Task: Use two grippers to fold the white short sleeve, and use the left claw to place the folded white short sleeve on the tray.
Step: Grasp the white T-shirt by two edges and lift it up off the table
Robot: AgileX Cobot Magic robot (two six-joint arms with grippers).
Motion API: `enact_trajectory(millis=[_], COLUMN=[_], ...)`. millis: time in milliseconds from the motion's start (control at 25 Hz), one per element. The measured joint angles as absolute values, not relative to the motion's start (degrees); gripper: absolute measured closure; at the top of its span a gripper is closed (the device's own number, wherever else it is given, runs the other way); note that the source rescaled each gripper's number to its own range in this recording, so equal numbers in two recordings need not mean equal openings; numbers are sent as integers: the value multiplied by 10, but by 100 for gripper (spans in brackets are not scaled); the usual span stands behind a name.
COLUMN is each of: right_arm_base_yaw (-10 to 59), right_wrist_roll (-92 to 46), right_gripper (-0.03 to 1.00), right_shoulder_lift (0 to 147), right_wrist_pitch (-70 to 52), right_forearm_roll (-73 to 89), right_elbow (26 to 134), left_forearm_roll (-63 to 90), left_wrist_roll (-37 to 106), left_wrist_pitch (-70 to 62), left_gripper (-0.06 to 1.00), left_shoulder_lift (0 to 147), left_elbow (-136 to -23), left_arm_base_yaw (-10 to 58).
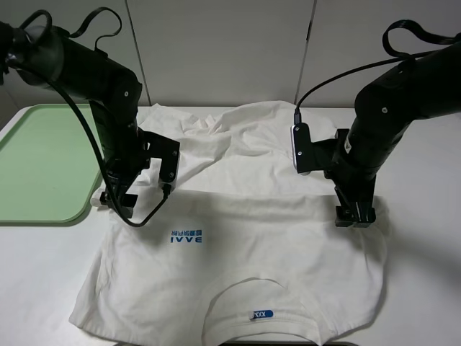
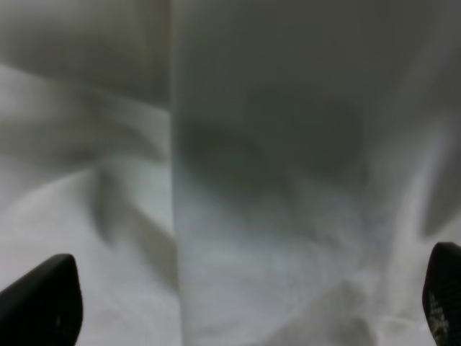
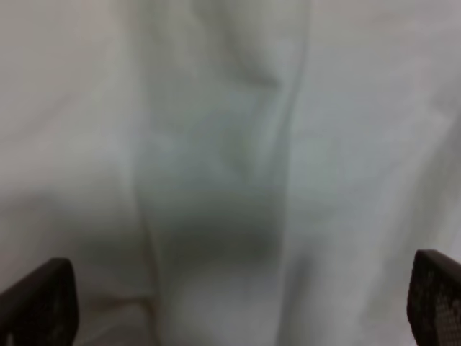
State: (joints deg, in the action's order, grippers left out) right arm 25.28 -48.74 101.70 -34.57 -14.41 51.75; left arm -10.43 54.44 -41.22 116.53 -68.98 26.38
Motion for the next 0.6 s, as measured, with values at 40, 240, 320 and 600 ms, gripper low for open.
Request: enact_trajectory(millis=[40, 240, 320, 600], right_arm_base_yaw=[251, 221, 215, 213], right_wrist_roll=[-487, -487, -490, -500], right_gripper=[-3, -3, -3, -3], right_shoulder_lift=[1018, 1019, 1022, 1069], right_wrist_pitch=[-344, -332, -330, -324], right_forearm_roll=[-144, -148, -149, -148], right_elbow=[518, 518, 518, 518], left_forearm_roll=[-104, -103, -103, -103], left_wrist_roll=[546, 547, 548, 551], left_wrist_pitch=[-407, -400, -395, -392], left_gripper=[2, 2, 3, 4], left_shoulder_lift=[1168, 1175, 1183, 1196], left_elbow=[-690, -690, -690, -690], left_arm_base_yaw=[264, 264, 264, 264])
